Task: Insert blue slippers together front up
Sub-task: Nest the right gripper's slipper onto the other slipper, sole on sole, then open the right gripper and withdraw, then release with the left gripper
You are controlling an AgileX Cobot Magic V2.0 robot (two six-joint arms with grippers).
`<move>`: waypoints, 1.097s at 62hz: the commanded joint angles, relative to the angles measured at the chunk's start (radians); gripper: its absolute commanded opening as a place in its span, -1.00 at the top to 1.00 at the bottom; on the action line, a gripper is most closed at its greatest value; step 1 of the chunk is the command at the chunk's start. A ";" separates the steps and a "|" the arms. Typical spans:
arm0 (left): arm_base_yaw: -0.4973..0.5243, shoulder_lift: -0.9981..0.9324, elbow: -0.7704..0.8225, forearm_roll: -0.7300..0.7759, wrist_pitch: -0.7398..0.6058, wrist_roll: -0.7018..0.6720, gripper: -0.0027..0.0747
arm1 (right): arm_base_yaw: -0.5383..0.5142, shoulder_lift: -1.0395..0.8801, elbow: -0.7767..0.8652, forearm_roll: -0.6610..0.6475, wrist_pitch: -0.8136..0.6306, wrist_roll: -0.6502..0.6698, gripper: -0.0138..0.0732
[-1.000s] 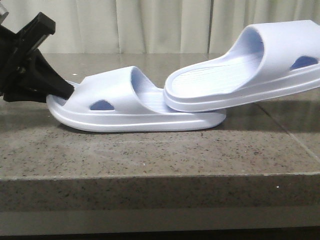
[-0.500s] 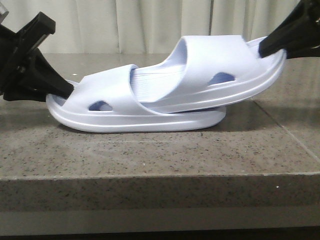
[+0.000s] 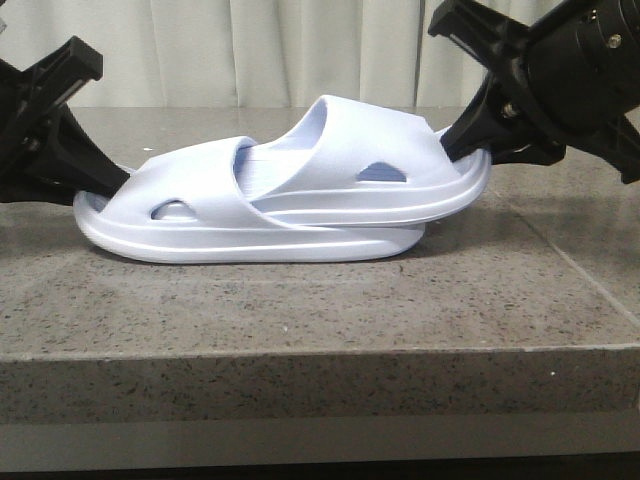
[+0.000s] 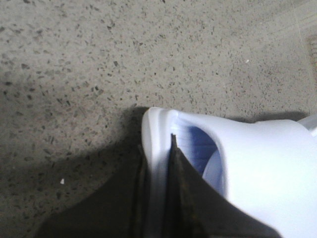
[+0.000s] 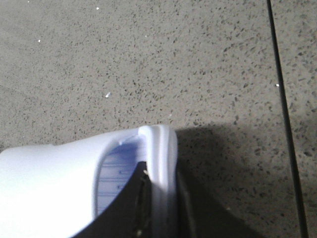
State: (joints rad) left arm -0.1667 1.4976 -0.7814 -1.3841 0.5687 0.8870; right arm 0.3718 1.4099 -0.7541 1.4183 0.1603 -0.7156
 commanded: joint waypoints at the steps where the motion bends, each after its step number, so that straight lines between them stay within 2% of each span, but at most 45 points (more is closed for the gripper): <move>1: -0.012 -0.026 -0.028 -0.061 0.070 0.000 0.98 | 0.038 -0.023 -0.022 0.018 0.179 -0.017 0.93; 6: -0.012 -0.026 -0.028 -0.061 0.070 0.000 0.98 | 0.033 -0.034 -0.022 0.001 0.166 -0.017 0.77; 14: -0.012 -0.026 -0.028 -0.061 0.070 0.000 0.98 | -0.024 -0.081 -0.022 -0.047 0.182 -0.018 0.16; 20: -0.010 -0.026 -0.028 -0.061 0.070 0.000 0.98 | -0.106 -0.137 -0.022 -0.101 0.229 -0.018 -0.17; 30: -0.010 -0.026 -0.028 -0.061 0.057 0.000 0.98 | -0.287 -0.252 -0.022 -0.178 0.339 -0.018 -0.23; 46: -0.010 -0.026 -0.028 -0.095 0.052 0.000 0.98 | -0.600 -0.373 -0.021 -0.190 0.447 -0.018 -0.23; 53: -0.010 -0.026 -0.028 -0.115 0.027 0.000 0.98 | -0.653 -0.373 -0.020 -0.222 0.506 -0.018 -0.23; 59: -0.010 -0.026 -0.028 -0.126 0.022 0.000 0.98 | -0.656 -0.373 -0.019 -0.267 0.523 -0.018 -0.23; 68: -0.010 -0.026 -0.028 -0.203 -0.019 0.030 0.98 | -0.656 -0.373 -0.019 -0.269 0.540 -0.018 -0.23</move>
State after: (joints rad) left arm -0.1705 1.4976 -0.7821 -1.4946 0.5786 0.8919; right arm -0.2788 1.0562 -0.7474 1.1239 0.6904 -0.7197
